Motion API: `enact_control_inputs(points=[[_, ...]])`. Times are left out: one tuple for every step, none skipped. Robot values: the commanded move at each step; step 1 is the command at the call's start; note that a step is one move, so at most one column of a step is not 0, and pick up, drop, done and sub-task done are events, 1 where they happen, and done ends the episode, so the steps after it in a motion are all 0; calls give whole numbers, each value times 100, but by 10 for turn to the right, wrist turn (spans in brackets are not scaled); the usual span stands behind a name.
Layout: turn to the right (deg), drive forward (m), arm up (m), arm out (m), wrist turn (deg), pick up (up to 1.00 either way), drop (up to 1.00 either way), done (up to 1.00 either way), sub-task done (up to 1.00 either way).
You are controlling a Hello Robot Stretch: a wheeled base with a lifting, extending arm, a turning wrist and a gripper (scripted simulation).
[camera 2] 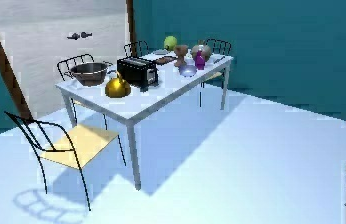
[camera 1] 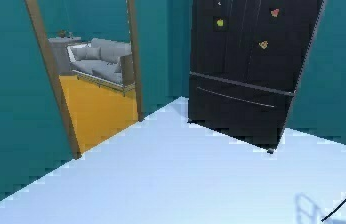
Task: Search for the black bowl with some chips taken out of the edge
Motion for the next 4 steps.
enact_control_inputs(points=[[0, 30, 0, 0, 0, 0, 0, 0, 0], [-150, 0, 0, 0, 0, 0, 0, 0, 0], [-30, 0, 0, 0, 0, 0, 0, 0, 0], [0, 100, 0, 0, 0, 0, 0, 0, 0]])
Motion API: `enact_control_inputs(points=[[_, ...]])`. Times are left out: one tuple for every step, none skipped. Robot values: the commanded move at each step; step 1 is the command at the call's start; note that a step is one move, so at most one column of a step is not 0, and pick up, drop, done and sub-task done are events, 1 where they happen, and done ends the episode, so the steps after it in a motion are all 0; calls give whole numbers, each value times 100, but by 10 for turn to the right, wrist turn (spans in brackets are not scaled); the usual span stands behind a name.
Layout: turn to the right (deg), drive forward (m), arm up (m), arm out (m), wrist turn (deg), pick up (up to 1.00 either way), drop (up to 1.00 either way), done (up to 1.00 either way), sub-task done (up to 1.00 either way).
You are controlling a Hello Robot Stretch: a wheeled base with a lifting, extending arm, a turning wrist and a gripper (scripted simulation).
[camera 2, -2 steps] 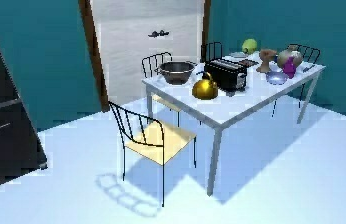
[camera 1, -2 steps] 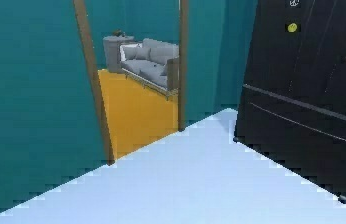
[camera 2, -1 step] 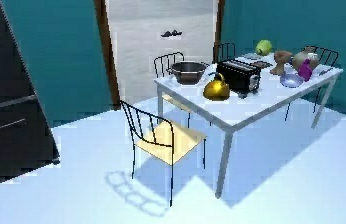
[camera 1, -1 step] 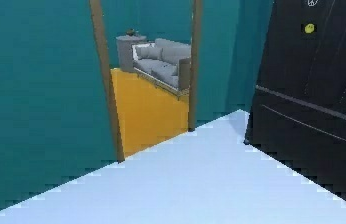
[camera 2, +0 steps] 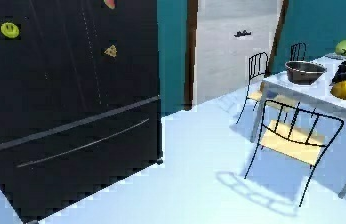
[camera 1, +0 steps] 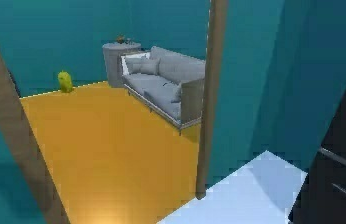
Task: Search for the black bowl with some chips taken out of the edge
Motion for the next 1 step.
enact_control_inputs(points=[[0, 80, 0, 0, 0, 0, 0, 0, 0]])
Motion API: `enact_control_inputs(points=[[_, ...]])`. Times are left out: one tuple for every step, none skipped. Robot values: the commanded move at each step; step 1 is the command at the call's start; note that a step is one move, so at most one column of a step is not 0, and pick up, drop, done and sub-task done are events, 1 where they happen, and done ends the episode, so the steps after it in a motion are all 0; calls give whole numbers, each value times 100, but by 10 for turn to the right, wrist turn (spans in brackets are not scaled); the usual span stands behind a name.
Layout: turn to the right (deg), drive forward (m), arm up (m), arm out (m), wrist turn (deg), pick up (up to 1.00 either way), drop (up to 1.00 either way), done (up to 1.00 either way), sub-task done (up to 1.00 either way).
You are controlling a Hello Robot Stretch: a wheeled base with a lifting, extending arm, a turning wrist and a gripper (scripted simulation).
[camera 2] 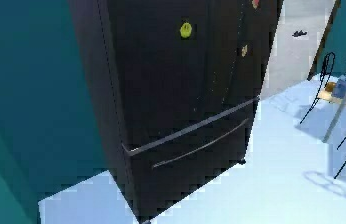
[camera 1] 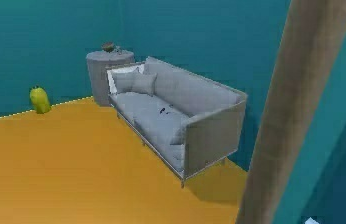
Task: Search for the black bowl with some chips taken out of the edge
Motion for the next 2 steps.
enact_control_inputs(points=[[-270, 0, 0, 0, 0, 0, 0, 0, 0], [0, 100, 0, 0, 0, 0, 0, 0, 0]])
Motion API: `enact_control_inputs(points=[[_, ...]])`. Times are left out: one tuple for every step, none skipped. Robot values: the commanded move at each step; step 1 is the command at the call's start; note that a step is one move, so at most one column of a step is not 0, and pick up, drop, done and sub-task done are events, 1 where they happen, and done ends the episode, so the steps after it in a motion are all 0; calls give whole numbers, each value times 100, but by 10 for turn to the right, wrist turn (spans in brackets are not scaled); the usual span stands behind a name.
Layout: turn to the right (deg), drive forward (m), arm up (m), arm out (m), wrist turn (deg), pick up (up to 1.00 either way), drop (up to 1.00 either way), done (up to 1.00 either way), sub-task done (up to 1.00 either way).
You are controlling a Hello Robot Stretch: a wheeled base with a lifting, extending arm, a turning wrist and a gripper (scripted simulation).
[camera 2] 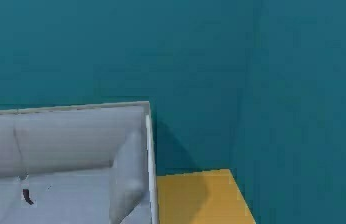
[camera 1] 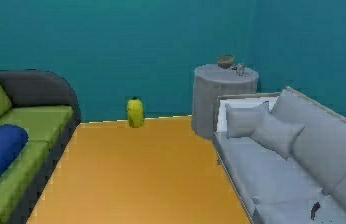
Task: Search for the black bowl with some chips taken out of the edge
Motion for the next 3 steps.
enact_control_inputs(points=[[0, 100, 0, 0, 0, 0, 0, 0, 0], [0, 40, 0, 0, 0, 0, 0, 0, 0], [330, 0, 0, 0, 0, 0, 0, 0, 0]])
